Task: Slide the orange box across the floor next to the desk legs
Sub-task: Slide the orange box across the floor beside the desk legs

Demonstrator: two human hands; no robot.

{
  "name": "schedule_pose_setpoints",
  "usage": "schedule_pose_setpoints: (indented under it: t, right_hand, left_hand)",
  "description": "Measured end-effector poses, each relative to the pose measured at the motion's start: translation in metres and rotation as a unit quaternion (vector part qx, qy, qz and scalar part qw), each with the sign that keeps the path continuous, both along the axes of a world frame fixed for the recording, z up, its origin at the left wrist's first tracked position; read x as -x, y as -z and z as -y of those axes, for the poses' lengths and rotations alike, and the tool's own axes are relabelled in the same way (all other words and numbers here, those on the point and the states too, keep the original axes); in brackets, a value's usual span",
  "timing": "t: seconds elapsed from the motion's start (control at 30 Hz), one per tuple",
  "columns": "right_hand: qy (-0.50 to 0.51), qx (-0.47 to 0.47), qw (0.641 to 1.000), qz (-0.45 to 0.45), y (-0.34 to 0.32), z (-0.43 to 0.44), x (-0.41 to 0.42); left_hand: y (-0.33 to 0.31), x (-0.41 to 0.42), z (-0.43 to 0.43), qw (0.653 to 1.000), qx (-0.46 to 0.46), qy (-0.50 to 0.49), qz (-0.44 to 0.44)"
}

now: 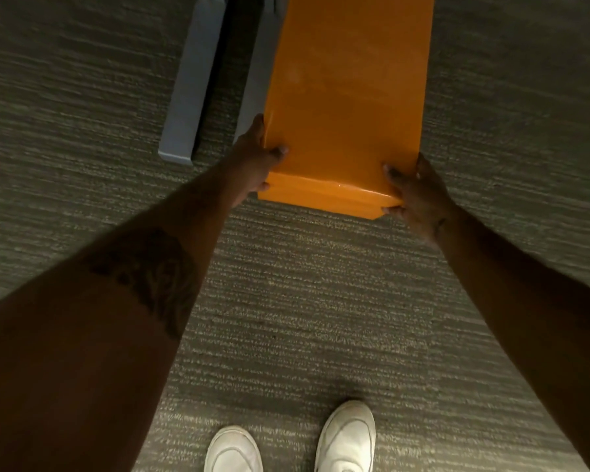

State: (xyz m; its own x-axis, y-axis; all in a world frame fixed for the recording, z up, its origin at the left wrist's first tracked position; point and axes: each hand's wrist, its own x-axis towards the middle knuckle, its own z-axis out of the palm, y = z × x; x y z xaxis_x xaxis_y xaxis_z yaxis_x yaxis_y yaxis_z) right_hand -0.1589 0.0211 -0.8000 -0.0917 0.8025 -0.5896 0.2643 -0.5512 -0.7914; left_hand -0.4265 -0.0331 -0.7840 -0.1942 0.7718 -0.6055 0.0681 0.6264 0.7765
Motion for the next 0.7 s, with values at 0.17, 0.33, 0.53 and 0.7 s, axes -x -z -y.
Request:
schedule_pose_setpoints:
  t: [0.17, 0.33, 0.53, 0.7]
  right_hand:
    - [-0.01, -0.023, 0.999, 0.038, 0.002, 0.003, 0.004]
    - [-0.024, -0.028, 0.997, 0.072, -0.002, 0.005, 0.005]
    - [0.017, -0.073, 0.99, 0.121, -0.009, 0.024, 0.014]
    - [-0.068, -0.177, 0.936, 0.295, -0.03, 0.06, 0.018]
  left_hand:
    - [0.004, 0.003, 0.001, 1.0, -0.001, 0.007, -0.01]
    - [0.007, 0.003, 0.006, 0.999, -0.029, 0.012, -0.027]
    - [0.006, 0.016, 0.029, 0.996, 0.018, -0.002, -0.092]
    - [-0.001, 0.028, 0.069, 0.949, -0.034, 0.099, -0.297]
